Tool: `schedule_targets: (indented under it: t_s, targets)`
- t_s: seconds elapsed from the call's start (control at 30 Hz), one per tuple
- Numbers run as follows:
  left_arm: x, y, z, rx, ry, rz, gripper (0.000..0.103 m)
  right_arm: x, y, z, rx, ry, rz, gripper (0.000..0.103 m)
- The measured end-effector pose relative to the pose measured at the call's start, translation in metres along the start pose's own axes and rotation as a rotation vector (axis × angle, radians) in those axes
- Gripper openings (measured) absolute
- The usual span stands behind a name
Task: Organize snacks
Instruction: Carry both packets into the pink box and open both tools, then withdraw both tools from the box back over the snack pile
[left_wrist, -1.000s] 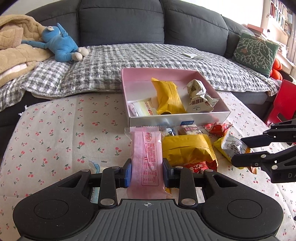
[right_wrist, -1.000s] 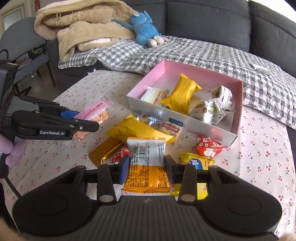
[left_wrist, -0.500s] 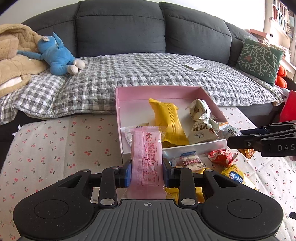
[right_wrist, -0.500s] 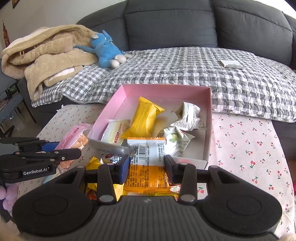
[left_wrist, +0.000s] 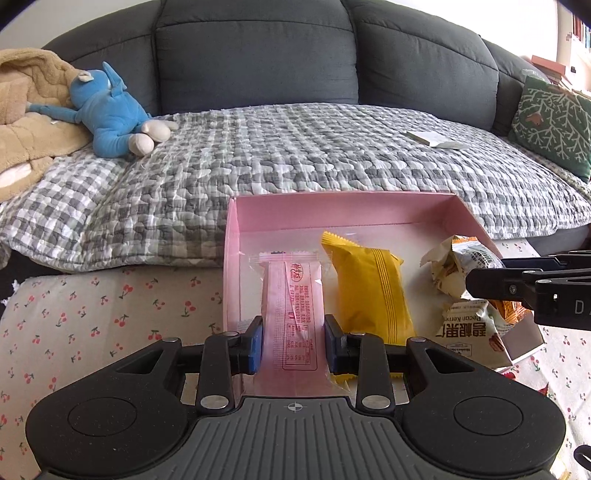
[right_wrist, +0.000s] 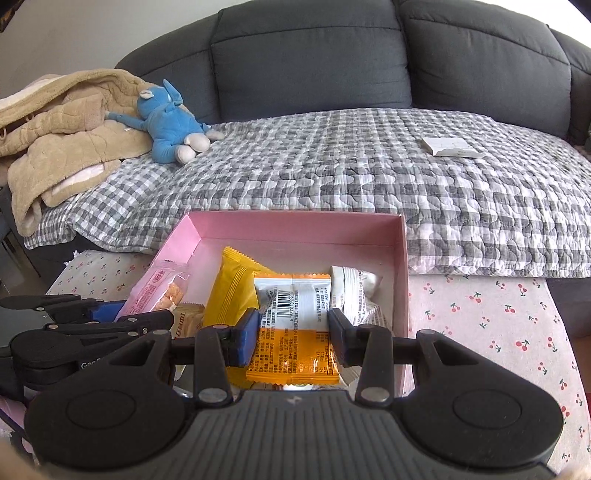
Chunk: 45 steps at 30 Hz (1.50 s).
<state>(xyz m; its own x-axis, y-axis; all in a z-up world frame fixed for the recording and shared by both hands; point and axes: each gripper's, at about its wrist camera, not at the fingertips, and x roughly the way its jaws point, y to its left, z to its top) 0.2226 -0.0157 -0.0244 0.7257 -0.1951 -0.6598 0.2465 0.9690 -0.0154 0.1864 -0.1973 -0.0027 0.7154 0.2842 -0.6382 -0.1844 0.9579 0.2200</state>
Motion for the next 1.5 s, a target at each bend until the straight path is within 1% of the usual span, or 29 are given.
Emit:
schedule_targets:
  t_s: [0.2, 0.37, 0.47, 0.5, 0.53, 0.6, 0.63, 0.77, 0.83, 0.97, 1.0, 1.13, 1.23, 1.4, 1.5]
  targets:
    - [0.021, -0.003, 0.010, 0.016, -0.004, 0.018, 0.030, 0.017, -0.003, 0.009, 0.009, 0.001, -0.009, 0.038]
    - [0.035, -0.001, 0.016, 0.007, -0.008, 0.046, 0.030, 0.022, -0.005, 0.015, 0.017, -0.019, -0.010, 0.039]
    - [0.040, 0.000, 0.018, 0.003, -0.015, 0.051, 0.030, 0.023, -0.005, 0.018, 0.026, -0.026, -0.010, 0.042]
    - [0.042, 0.000, 0.018, 0.004, -0.017, 0.049, 0.030, 0.023, -0.006, 0.018, 0.031, -0.027, -0.007, 0.045]
    - [0.042, 0.000, 0.018, 0.006, -0.020, 0.048, 0.032, 0.023, -0.006, 0.019, 0.036, -0.030, -0.006, 0.052]
    - [0.043, -0.001, 0.018, 0.014, -0.035, 0.057, 0.034, 0.023, -0.007, 0.018, 0.043, -0.038, -0.009, 0.059]
    - [0.043, -0.001, 0.018, 0.016, -0.036, 0.054, 0.036, 0.023, -0.007, 0.019, 0.046, -0.038, -0.011, 0.062]
    - [0.041, -0.002, 0.018, 0.021, -0.041, 0.047, 0.044, 0.022, -0.008, 0.019, 0.050, -0.033, -0.015, 0.066]
    - [0.039, -0.003, 0.018, 0.026, -0.045, 0.048, 0.051, 0.019, -0.009, 0.019, 0.052, -0.033, -0.017, 0.069]
    - [0.030, -0.003, 0.016, 0.022, -0.045, 0.041, 0.061, 0.010, -0.009, 0.017, 0.050, -0.024, -0.024, 0.072]
    - [0.026, -0.002, 0.015, 0.022, -0.045, 0.038, 0.066, 0.007, -0.009, 0.016, 0.047, -0.023, -0.028, 0.074]
    - [0.012, -0.003, 0.013, 0.040, -0.046, 0.025, 0.071, -0.007, -0.008, 0.013, 0.041, -0.028, -0.031, 0.081]
    - [-0.002, -0.004, 0.010, 0.055, -0.055, 0.022, 0.078, -0.018, -0.007, 0.010, 0.033, -0.022, -0.032, 0.083]
    - [-0.027, -0.005, 0.000, 0.071, -0.049, 0.007, 0.083, -0.040, -0.001, 0.005, 0.012, -0.025, -0.038, 0.089]
    - [-0.040, -0.005, -0.008, 0.083, -0.044, 0.004, 0.085, -0.053, 0.004, 0.001, -0.002, -0.027, -0.034, 0.091]
